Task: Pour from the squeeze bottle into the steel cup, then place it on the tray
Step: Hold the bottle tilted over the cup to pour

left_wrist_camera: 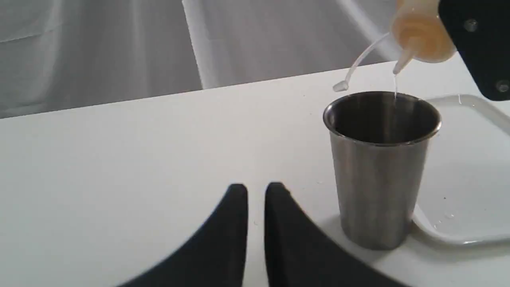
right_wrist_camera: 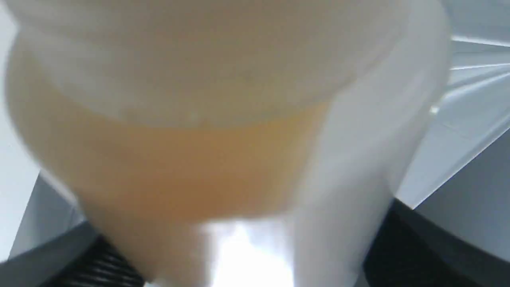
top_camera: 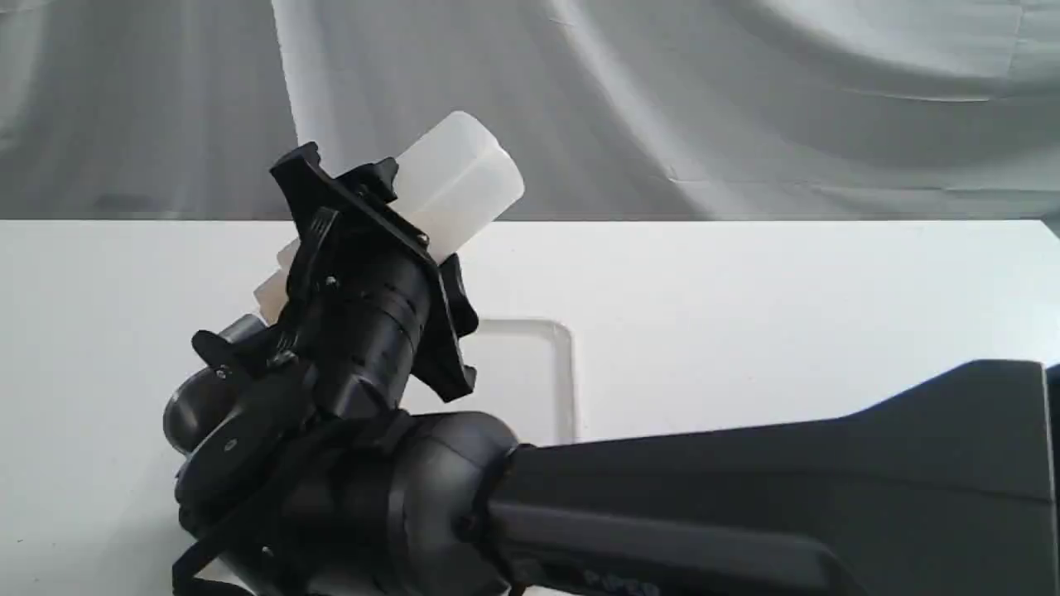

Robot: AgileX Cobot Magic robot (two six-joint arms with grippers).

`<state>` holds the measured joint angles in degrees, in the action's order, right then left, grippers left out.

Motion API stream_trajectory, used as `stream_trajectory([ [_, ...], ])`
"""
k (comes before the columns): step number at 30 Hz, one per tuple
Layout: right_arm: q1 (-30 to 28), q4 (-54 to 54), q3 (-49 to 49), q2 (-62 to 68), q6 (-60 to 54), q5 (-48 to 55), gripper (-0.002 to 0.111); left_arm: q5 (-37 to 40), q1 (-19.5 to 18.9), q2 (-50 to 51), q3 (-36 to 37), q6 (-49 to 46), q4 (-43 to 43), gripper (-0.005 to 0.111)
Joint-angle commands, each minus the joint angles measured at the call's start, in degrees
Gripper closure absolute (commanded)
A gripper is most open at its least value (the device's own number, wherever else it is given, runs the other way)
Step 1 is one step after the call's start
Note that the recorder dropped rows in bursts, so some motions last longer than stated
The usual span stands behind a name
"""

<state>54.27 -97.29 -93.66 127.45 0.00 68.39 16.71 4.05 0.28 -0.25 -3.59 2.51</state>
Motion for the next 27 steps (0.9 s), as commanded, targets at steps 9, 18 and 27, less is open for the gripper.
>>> stream_trajectory([
  [9, 0.2, -2.7, -0.5, -0.6, -0.7, 1.6, 0.066, -0.4, 0.2, -0.3, 0.3, 0.1, 0.0, 0.098],
  [18, 0.2, -2.7, -0.5, -0.6, -1.1, 1.6, 0.066, -0.4, 0.2, -0.3, 0.3, 0.1, 0.0, 0.098],
  [27, 0.2, -2.7, -0.5, -0.6, -1.2, 1.6, 0.066, -0.4, 0.2, -0.3, 0.3, 0.1, 0.0, 0.098],
])
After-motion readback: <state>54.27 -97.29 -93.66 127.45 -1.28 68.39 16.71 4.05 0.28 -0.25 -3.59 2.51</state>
